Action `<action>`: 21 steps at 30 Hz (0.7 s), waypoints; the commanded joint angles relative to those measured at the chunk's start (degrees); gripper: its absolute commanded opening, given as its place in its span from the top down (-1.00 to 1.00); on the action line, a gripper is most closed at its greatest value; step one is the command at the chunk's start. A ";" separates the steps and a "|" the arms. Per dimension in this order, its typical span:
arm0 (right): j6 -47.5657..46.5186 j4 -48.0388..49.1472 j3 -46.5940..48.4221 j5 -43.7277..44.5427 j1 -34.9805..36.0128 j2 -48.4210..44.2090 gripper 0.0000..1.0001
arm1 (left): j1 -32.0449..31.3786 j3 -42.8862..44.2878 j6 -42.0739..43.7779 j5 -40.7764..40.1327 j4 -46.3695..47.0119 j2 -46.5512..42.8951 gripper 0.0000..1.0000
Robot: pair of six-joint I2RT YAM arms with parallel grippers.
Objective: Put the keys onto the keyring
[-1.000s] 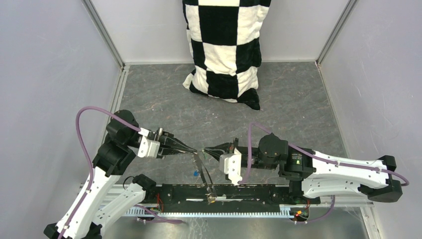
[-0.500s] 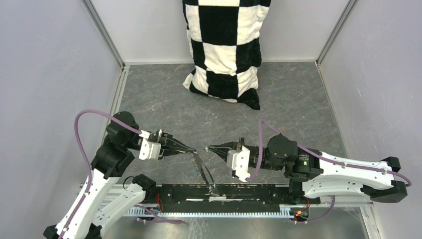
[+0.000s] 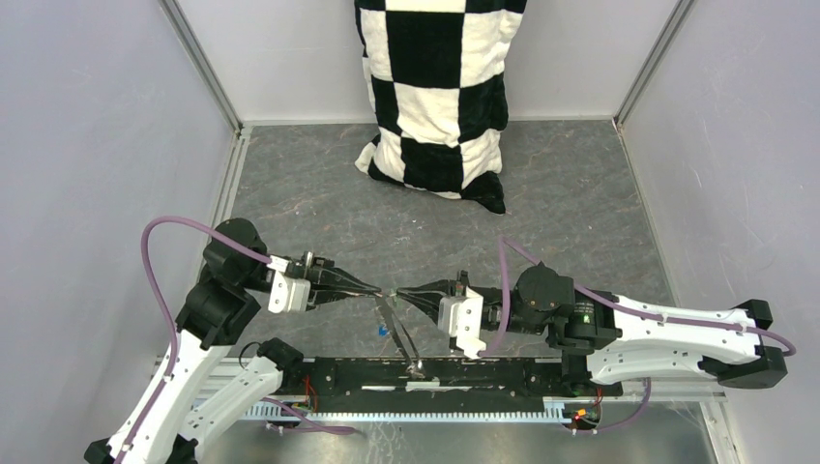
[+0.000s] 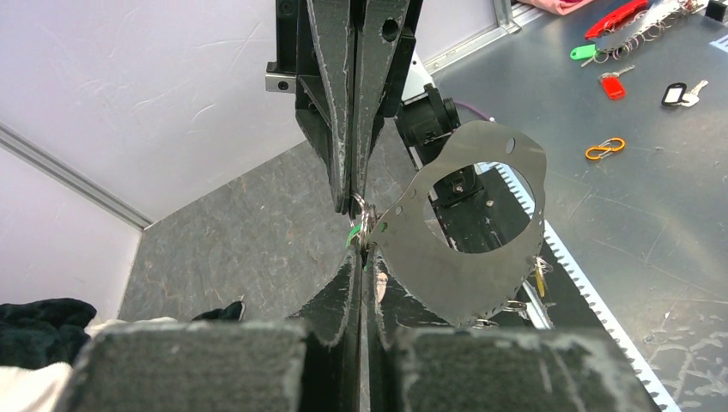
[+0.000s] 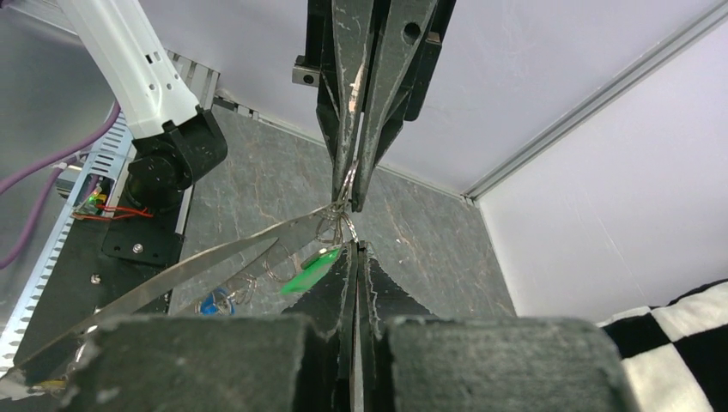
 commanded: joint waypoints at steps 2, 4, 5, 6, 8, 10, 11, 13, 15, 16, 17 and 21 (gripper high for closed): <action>0.99 4.27 2.22 -1.15 0.91 0.58 0.99 | -0.19 -0.29 -1.90 -0.50 2.13 -0.61 0.96; 0.95 4.32 2.23 -1.24 1.08 0.56 0.99 | -0.13 -0.20 -1.71 -0.55 1.96 -0.53 0.95; 0.97 4.32 2.19 -1.24 1.10 0.49 0.99 | -0.12 -0.18 -1.72 -0.55 1.93 -0.48 0.95; 0.86 4.24 2.15 -1.24 1.16 0.54 0.99 | -0.19 -0.14 -1.78 -0.55 2.04 -0.44 0.96; 0.86 3.90 2.15 -1.24 1.28 0.49 0.99 | -0.18 -0.01 -1.82 -0.60 1.99 -0.27 0.96; 0.78 3.62 2.08 -1.16 1.28 0.41 0.99 | -0.16 0.00 -1.93 -0.58 2.02 -0.17 0.96; 0.74 3.57 2.08 -1.24 1.37 0.33 0.99 | -0.13 -0.01 -1.97 -0.56 2.06 -0.21 0.96; 0.47 3.53 1.97 -1.49 1.45 0.21 0.99 | -0.14 0.04 -2.13 -0.68 2.09 -0.10 0.96; 0.10 3.31 1.80 -1.34 1.54 0.14 0.99 | -0.12 0.12 -2.68 -0.73 2.47 -0.08 0.96; -0.14 3.12 1.87 -1.30 1.55 0.26 0.99 | -0.12 0.15 -2.95 -0.77 2.59 0.00 0.96; -0.40 2.92 1.92 -1.40 1.60 0.23 0.99 | -0.20 0.17 -3.16 -0.73 2.74 0.01 0.96; -1.49 2.95 1.88 -1.27 2.24 0.12 0.99 | -0.14 0.00 -3.56 -0.73 2.78 0.04 0.96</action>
